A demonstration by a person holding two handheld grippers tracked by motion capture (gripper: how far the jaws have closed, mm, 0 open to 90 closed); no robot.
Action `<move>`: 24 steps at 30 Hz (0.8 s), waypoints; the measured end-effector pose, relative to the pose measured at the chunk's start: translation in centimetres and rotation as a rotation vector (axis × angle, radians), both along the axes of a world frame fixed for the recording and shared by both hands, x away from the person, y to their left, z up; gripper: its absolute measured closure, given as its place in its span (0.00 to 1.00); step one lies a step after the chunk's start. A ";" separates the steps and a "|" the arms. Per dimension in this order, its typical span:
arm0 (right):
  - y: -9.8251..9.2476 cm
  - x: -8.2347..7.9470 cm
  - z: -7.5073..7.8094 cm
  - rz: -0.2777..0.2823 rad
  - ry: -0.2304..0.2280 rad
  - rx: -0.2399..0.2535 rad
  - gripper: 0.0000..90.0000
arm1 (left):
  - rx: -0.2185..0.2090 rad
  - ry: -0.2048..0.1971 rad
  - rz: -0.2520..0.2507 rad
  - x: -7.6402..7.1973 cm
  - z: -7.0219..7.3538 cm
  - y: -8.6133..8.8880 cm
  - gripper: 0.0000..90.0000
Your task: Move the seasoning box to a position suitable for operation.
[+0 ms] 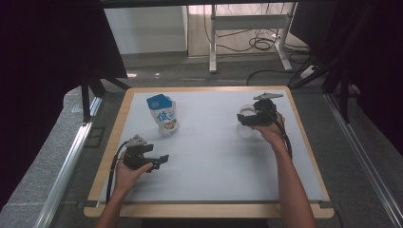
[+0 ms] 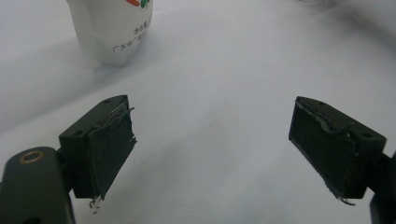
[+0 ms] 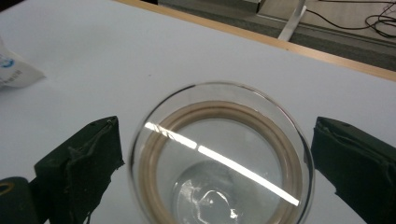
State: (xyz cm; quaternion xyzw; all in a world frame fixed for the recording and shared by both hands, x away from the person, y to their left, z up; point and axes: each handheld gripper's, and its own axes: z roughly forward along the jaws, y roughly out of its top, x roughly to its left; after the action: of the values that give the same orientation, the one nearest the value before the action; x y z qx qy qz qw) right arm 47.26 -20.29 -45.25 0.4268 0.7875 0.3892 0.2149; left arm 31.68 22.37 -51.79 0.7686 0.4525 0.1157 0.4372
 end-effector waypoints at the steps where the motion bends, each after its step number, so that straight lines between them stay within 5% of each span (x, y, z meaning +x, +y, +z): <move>1: 0.0 0.2 -0.2 -0.002 0.003 -0.008 0.03 | 0.001 0.000 0.001 0.0 0.0 0.0 0.15; 10: 0.0 1.1 -2.3 0.013 0.049 -0.029 0.07 | 0.016 0.009 0.008 -0.3 -0.6 0.2 0.15; 24: 0.3 0.9 -2.3 0.016 0.038 -0.033 0.12 | 0.028 -0.009 -0.002 -0.3 -0.3 0.0 0.15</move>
State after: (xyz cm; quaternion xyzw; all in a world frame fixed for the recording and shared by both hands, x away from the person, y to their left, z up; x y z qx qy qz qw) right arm 48.12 -20.01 -47.57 0.4240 0.8012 0.3698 0.2039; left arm 31.37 22.34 -52.10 0.7746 0.4479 0.1248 0.4287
